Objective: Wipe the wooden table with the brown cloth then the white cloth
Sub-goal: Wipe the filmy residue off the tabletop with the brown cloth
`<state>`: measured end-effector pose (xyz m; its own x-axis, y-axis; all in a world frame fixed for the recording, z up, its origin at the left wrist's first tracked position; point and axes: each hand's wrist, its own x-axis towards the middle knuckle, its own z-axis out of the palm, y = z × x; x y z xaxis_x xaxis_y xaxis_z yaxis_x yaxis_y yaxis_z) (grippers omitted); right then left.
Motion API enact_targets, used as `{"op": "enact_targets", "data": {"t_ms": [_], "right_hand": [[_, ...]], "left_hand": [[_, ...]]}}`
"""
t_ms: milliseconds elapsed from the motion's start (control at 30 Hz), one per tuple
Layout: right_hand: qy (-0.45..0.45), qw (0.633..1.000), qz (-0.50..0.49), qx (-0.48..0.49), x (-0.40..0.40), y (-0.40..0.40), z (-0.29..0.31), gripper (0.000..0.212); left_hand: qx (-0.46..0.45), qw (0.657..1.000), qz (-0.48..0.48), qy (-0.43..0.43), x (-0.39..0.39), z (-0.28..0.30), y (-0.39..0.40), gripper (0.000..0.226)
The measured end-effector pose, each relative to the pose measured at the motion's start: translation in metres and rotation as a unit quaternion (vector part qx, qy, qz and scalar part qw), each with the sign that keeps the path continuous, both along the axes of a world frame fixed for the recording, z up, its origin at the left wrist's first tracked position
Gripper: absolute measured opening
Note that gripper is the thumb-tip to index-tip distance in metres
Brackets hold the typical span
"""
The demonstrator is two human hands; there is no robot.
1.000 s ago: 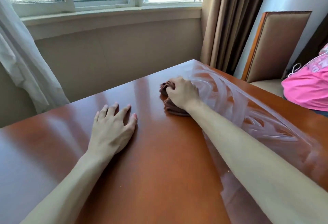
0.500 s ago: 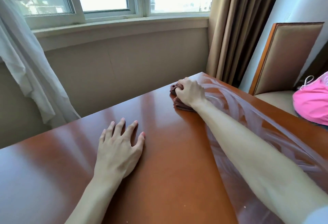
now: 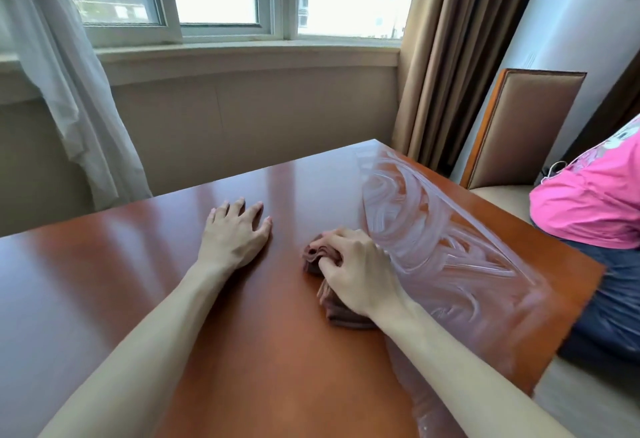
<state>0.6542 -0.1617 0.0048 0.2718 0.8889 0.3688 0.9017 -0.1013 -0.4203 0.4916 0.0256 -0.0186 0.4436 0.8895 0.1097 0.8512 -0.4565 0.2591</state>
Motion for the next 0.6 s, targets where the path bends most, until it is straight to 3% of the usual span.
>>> {"op": "enact_targets", "data": {"t_ms": [267, 467, 600], "right_hand": [[-0.02, 0.988, -0.15, -0.017, 0.09, 0.169, 0.001, 0.021], [-0.053, 0.986, -0.157, -0.031, 0.165, 0.284, 0.005, 0.025], [-0.06, 0.982, -0.175, -0.029, 0.186, 0.32, 0.004, 0.028]], "left_hand": [[0.017, 1.0, -0.004, -0.003, 0.001, -0.002, 0.002, 0.056], [0.031, 0.999, 0.009, 0.009, 0.004, -0.006, 0.006, 0.075], [0.04, 0.999, 0.019, -0.005, 0.005, -0.009, 0.006, 0.077]]}}
